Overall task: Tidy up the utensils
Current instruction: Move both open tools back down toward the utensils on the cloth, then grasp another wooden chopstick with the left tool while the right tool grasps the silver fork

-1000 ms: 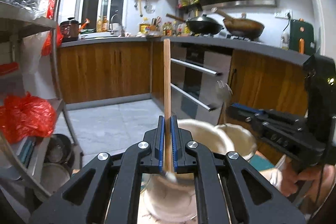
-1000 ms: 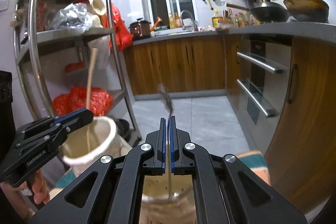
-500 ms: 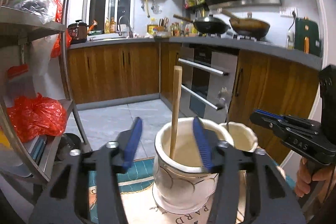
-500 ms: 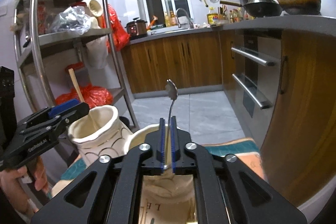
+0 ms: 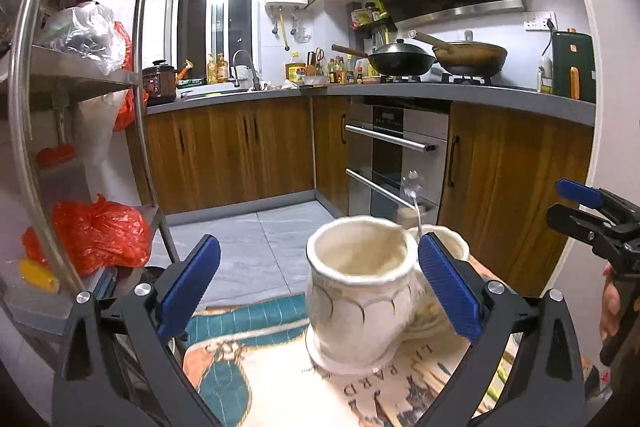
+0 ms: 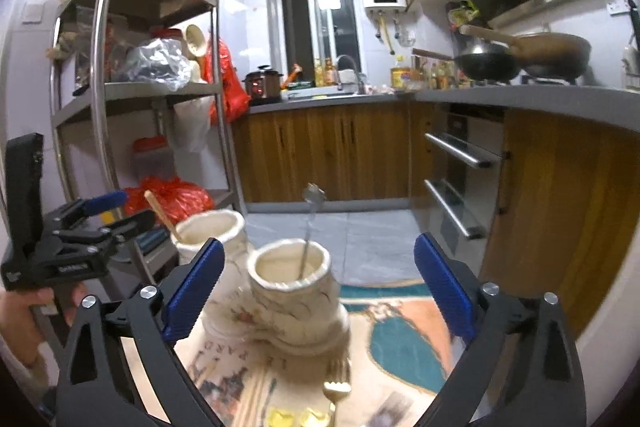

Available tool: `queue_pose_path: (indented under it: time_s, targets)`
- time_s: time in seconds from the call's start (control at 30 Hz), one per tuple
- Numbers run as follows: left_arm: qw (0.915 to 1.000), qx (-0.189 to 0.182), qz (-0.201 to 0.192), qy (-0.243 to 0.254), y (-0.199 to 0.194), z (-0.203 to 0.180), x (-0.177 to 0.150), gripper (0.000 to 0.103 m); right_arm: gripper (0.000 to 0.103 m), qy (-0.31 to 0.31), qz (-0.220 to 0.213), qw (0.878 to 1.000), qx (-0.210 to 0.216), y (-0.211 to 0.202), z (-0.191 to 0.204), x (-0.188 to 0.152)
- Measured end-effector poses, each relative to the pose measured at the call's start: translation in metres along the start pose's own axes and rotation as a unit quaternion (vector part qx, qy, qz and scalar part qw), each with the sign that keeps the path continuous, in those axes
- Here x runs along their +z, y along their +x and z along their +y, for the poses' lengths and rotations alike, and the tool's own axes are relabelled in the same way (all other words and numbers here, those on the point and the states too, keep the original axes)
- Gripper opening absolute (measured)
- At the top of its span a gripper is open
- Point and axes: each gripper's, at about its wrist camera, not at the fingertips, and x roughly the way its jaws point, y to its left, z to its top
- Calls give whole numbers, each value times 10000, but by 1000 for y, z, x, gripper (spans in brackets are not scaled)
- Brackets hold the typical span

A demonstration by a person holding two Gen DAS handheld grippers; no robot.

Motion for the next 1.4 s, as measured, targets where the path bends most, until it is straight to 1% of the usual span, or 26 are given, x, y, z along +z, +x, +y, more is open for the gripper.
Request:
queue_pose_path:
  time_s: [0.1, 0.2, 0.33, 0.5, 0.57, 0.67, 0.73, 0.9, 1.03, 1.17, 1.2, 1.27, 1.33, 1.37, 1.4]
  targets:
    - [9999, -89, 140, -20, -6, 0, -9, 98, 98, 126, 219, 9996, -154, -7, -13, -13]
    - [9992, -127, 381, -5, -9, -1, -22, 98, 98, 248, 574, 9976, -286, -10, -26, -29]
    - [9968, -149, 782, 108, -13, -4, -45, 98, 98, 157, 848, 9956, -376, -16, -31, -49]
    - [9925, -258, 1142, 346, -12, -15, -71, 98, 98, 63, 1309, 9904, -434, -22, -36, -75]
    - [9900, -310, 1306, 434, -13, -21, -82, 98, 98, 67, 1476, 9880, -449, -23, -37, -83]
    - [9853, -482, 1585, 415, -12, -26, -96, 98, 98, 80, 1695, 9843, -476, -23, -38, -94]
    - [9816, -573, 1790, 329, -9, -29, -105, 98, 98, 101, 1809, 9821, -519, -22, -39, -98]
    - [9725, -543, 2266, -2, -1, -29, -122, 97, 98, 172, 2146, 9746, -612, -16, -40, -108]
    - [9689, -578, 2403, -120, 0, -30, -127, 97, 98, 269, 2330, 9695, -715, -11, -41, -113]
    - [9676, -596, 2452, 7, -1, -37, -130, 97, 95, 480, 2487, 9643, -769, -7, -44, -118]
    - [9676, -584, 2457, 49, -2, -39, -131, 97, 94, 571, 2535, 9626, -762, -5, -46, -119]
    - [9673, -562, 2472, 111, -2, -42, -132, 97, 84, 731, 2609, 9602, -675, -3, -47, -121]
    - [9666, -619, 2487, 87, -2, -43, -133, 96, 67, 852, 2693, 9575, -582, -1, -46, -123]
    - [9664, -651, 2486, 88, -2, -45, -133, 92, 63, 888, 2723, 9565, -552, 0, -45, -123]
    - [9662, -666, 2489, 98, -2, -45, -133, 90, 55, 922, 2758, 9554, -511, 2, -45, -124]
